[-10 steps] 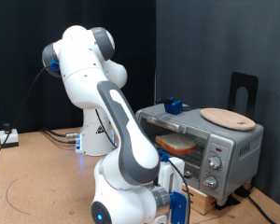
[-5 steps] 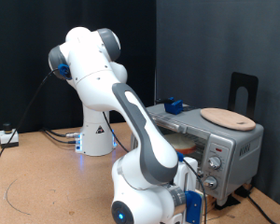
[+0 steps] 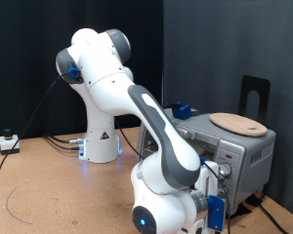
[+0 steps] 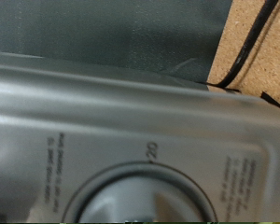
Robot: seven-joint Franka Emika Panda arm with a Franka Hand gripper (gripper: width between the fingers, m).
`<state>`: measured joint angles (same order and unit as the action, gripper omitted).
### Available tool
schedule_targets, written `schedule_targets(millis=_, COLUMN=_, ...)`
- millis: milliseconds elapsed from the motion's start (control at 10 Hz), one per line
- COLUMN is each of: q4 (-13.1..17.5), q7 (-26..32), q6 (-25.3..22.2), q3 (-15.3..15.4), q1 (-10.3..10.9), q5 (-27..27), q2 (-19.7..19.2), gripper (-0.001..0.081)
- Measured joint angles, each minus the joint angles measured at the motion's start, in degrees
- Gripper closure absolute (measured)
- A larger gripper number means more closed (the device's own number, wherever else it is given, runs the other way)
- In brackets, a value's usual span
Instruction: Make a piece of toast with the oven
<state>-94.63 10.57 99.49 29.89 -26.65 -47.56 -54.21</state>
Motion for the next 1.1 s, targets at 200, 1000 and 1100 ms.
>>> schedule_targets(millis=200, q4=0.04, q7=-0.06, q6=0.03, q3=0.04, q1=0.17, q5=-0.26, q2=-0.01, gripper=-0.0004)
schedule_targets(millis=1000, q4=0.37, q7=-1.62, q6=-1.1, q3=0.08, q1=0.23, q5=-0.45, q2=-0.11, gripper=0.0709)
schedule_targets(millis=1100, q4=0.37, q7=-1.71, q6=-1.11, q3=0.08, q1=0.23, q5=-0.45, q2=-0.11, gripper=0.0707)
